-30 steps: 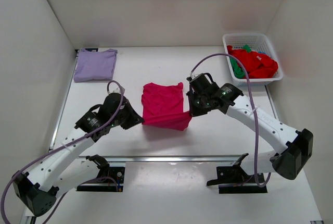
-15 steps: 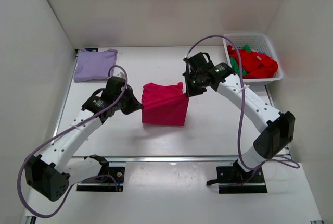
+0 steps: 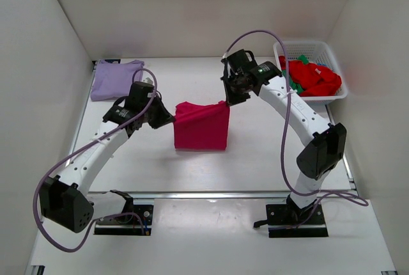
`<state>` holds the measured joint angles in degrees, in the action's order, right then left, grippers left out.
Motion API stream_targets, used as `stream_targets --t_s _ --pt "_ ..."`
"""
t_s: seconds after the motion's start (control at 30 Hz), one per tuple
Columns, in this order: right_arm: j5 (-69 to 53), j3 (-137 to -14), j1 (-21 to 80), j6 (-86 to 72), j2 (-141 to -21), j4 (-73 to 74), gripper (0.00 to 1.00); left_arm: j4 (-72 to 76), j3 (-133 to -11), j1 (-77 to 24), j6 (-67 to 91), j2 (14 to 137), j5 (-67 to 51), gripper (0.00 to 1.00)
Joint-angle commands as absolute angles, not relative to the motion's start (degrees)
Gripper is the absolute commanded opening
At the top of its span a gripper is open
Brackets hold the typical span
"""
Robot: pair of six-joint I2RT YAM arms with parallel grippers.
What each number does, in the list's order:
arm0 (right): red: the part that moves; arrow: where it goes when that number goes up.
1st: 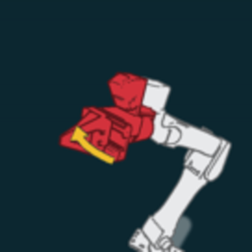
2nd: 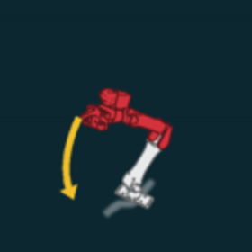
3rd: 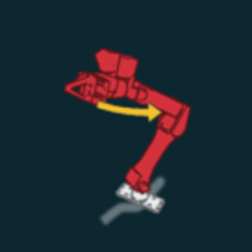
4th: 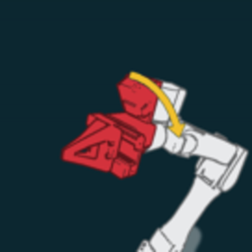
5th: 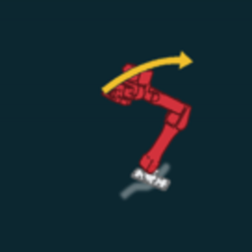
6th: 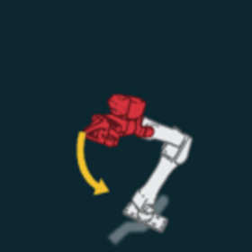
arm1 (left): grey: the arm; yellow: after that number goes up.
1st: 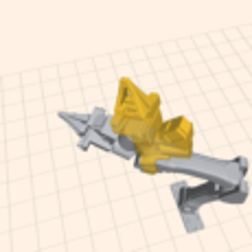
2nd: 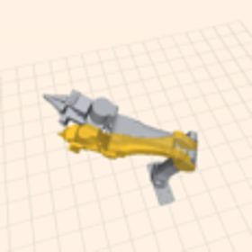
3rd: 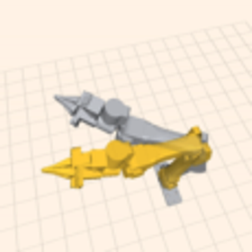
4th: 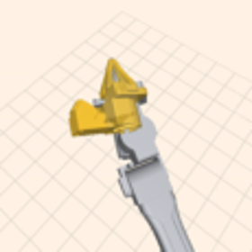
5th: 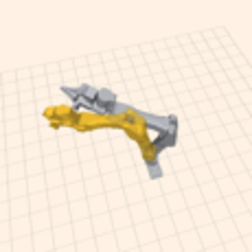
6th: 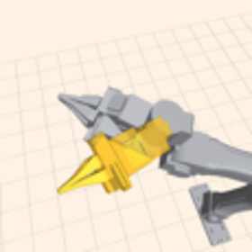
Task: Fold and stack the t-shirts
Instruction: Fold the long partially folded tshirt into a neat square
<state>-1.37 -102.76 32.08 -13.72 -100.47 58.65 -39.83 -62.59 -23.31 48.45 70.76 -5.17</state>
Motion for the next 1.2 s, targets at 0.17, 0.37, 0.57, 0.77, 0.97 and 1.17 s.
stream_targets --t_s 0.17,0.37,0.57,0.77,0.97,1.17 --pt "1.0 -108.7 31.7 -12.8 -99.8 62.0 0.0 -40.5 -66.2 -21.7 46.6 69.2 -5.1 0.0" --pt "1.1 -107.7 32.0 -12.7 -100.0 61.3 0.0 -39.6 -65.7 -20.6 46.2 69.7 -5.7 0.0" --pt "0.4 -108.6 30.3 -11.7 -101.2 61.2 0.0 -38.8 -66.1 -18.5 45.4 71.6 -6.7 0.0" --pt "-1.3 -109.8 28.6 -10.5 -103.4 60.6 0.0 -38.1 -68.9 -18.1 44.0 77.1 -7.3 0.0" --pt "-2.3 -111.4 27.1 -10.3 -106.3 60.3 0.0 -35.2 -70.0 -18.5 44.5 80.3 -7.4 0.0" --pt "-2.2 -114.3 27.2 -10.3 -107.1 61.3 0.0 -33.4 -70.3 -18.8 45.4 80.3 -6.4 0.0"
